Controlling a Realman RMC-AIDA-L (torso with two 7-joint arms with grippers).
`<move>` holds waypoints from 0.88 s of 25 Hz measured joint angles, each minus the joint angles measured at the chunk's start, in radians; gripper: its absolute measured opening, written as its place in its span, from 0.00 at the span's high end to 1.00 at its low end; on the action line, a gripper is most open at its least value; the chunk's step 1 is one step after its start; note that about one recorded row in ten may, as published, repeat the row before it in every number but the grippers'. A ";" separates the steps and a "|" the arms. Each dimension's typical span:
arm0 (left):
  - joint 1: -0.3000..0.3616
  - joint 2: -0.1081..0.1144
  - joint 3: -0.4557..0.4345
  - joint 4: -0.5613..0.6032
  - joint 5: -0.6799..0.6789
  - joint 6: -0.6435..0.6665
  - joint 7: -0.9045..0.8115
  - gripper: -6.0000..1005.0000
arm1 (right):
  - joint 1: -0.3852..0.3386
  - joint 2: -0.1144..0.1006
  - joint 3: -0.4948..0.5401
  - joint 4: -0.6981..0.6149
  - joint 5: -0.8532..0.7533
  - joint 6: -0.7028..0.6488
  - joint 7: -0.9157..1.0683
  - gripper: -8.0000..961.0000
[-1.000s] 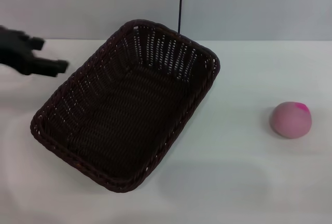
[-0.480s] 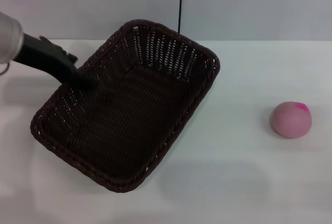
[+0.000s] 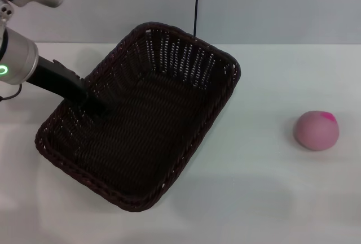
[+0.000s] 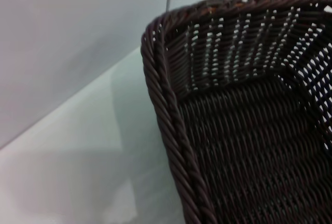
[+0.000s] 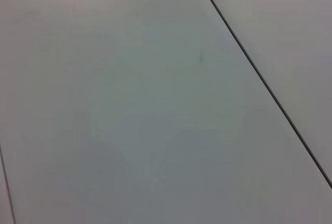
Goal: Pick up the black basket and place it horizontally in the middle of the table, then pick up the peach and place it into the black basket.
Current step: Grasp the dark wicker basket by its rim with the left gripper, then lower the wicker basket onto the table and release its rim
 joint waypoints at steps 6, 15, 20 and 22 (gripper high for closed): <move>-0.043 0.001 0.010 -0.068 0.024 -0.003 0.003 0.37 | -0.006 0.000 0.000 -0.008 0.000 0.012 0.000 0.27; -0.080 -0.001 0.023 -0.098 0.031 -0.019 0.001 0.39 | -0.011 -0.001 0.000 -0.026 0.000 0.023 0.001 0.27; -0.081 0.000 0.023 -0.093 0.031 -0.030 0.013 0.55 | -0.011 -0.002 0.000 -0.034 0.000 0.026 0.002 0.27; -0.085 0.000 0.024 -0.095 0.030 -0.032 0.033 0.62 | -0.011 -0.002 0.000 -0.035 0.000 0.026 0.004 0.27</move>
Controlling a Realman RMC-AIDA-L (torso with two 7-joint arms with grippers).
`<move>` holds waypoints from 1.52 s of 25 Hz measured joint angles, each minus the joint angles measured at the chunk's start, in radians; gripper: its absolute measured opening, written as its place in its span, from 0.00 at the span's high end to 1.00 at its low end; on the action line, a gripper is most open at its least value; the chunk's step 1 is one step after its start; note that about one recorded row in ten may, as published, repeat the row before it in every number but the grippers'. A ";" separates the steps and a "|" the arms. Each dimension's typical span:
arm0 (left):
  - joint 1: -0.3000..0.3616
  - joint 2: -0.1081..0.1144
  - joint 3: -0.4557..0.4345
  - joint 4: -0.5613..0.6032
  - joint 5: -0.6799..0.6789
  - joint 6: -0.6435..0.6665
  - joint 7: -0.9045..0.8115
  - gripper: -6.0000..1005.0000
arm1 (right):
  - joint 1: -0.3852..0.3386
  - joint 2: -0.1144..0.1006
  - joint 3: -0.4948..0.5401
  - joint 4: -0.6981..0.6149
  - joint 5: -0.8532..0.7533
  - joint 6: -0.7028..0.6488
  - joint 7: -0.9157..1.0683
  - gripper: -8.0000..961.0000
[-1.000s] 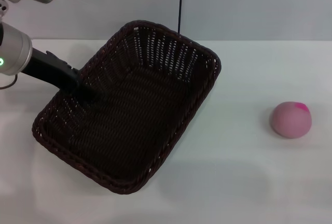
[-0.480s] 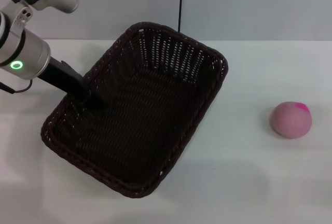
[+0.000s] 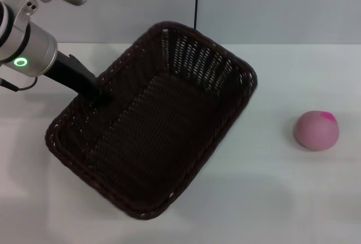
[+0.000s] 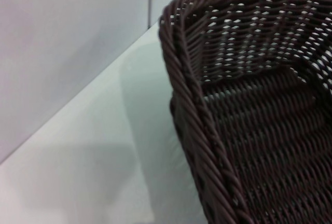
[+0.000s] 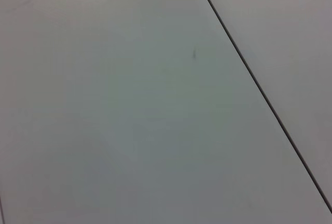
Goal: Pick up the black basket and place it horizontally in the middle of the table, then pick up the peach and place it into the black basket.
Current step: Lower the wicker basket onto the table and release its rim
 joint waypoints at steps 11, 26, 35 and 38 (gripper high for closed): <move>-0.060 0.000 0.018 0.003 0.006 -0.008 0.355 0.79 | -0.022 0.000 0.000 -0.001 0.000 -0.005 0.012 0.27; -0.077 -0.008 0.237 0.074 -0.010 -0.053 0.593 0.78 | -0.038 0.000 0.002 -0.007 0.000 -0.002 0.034 0.27; -0.030 -0.002 0.272 0.091 -0.101 -0.045 0.569 0.76 | -0.032 0.000 -0.001 -0.007 -0.007 0.000 0.034 0.28; -0.014 -0.001 0.273 0.113 -0.120 -0.050 0.590 0.75 | -0.030 0.000 -0.006 -0.007 -0.008 0.001 0.034 0.28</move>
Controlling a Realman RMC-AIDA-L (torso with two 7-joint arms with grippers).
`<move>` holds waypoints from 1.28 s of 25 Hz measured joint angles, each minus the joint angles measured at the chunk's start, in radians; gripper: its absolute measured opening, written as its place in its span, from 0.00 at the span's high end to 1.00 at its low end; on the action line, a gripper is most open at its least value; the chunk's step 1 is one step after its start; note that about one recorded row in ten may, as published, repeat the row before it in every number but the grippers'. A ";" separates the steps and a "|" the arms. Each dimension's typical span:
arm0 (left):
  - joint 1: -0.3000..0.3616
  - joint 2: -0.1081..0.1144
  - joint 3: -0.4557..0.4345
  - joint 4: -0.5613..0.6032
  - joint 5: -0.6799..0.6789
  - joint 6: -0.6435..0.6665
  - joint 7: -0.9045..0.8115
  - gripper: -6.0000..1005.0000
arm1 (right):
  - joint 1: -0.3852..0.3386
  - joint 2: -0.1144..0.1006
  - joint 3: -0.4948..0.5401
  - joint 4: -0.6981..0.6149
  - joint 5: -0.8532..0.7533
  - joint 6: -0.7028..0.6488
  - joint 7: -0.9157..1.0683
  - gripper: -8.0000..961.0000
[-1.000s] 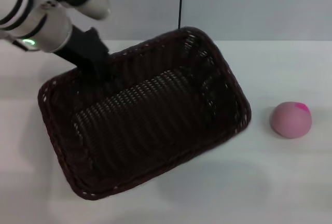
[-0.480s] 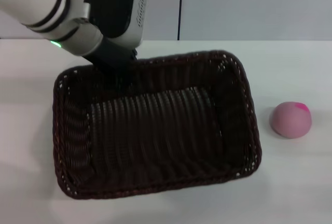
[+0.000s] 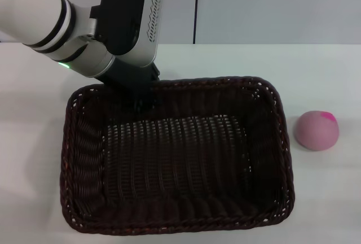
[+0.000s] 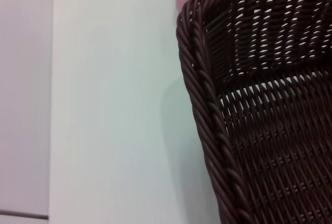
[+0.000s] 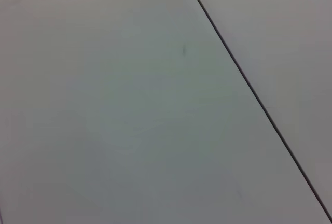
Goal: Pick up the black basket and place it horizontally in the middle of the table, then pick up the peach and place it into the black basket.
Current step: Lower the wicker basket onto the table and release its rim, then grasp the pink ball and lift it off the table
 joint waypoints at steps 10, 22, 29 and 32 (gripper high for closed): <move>0.011 -0.002 0.041 0.008 -0.009 -0.085 0.020 0.72 | -0.005 0.000 0.000 0.000 0.000 0.002 0.000 0.29; 0.010 -0.004 0.053 0.011 -0.029 -0.148 0.023 0.64 | -0.005 0.000 0.003 -0.002 0.000 0.009 0.000 0.30; 0.024 0.000 0.015 0.012 -0.099 -0.196 0.016 0.45 | -0.003 0.000 0.002 -0.010 0.000 0.011 0.000 0.31; 0.060 0.001 -0.096 0.009 -0.243 -0.249 0.020 0.45 | -0.016 -0.001 -0.005 -0.053 -0.004 0.006 0.016 0.31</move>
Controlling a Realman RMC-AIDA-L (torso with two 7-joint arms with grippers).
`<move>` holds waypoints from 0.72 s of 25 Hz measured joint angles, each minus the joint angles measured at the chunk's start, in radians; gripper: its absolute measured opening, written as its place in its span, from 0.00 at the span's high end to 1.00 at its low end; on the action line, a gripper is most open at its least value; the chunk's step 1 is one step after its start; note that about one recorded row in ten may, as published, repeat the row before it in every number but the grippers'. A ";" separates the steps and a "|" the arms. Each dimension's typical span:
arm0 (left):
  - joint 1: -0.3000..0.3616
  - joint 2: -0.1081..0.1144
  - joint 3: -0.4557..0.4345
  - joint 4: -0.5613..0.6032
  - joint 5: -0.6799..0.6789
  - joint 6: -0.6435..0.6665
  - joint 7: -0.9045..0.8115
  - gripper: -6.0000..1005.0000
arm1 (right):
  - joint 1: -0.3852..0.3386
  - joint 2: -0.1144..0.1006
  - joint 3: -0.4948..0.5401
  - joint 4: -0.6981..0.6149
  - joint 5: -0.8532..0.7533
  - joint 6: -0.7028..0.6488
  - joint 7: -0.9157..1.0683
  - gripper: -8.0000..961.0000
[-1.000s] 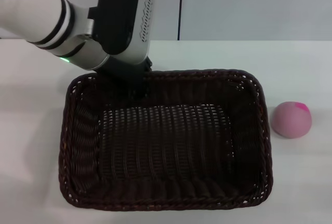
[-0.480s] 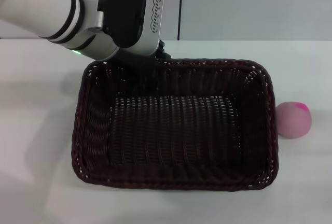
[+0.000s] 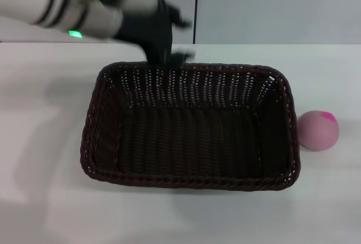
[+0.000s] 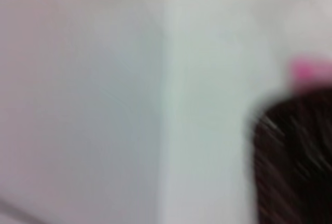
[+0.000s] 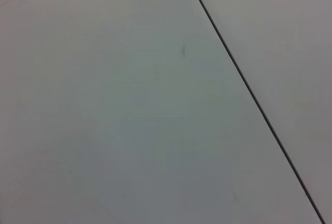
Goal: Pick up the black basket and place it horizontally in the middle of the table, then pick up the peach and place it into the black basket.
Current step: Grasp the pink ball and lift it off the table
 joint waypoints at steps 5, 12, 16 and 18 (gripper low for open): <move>0.112 0.004 -0.123 -0.011 -0.326 -0.105 0.068 0.45 | -0.041 -0.002 0.003 -0.252 -0.126 0.023 0.225 0.32; 0.310 0.004 -0.248 -0.257 -1.022 -0.107 0.376 0.45 | -0.058 -0.004 0.009 -0.714 -0.380 0.050 0.665 0.33; 0.378 0.005 -0.250 -0.383 -1.190 -0.079 0.490 0.45 | -0.007 -0.011 -0.017 -1.060 -0.640 0.012 1.036 0.33; 0.395 0.005 -0.253 -0.454 -1.237 -0.053 0.535 0.45 | 0.037 -0.021 -0.040 -1.180 -0.778 -0.028 1.179 0.33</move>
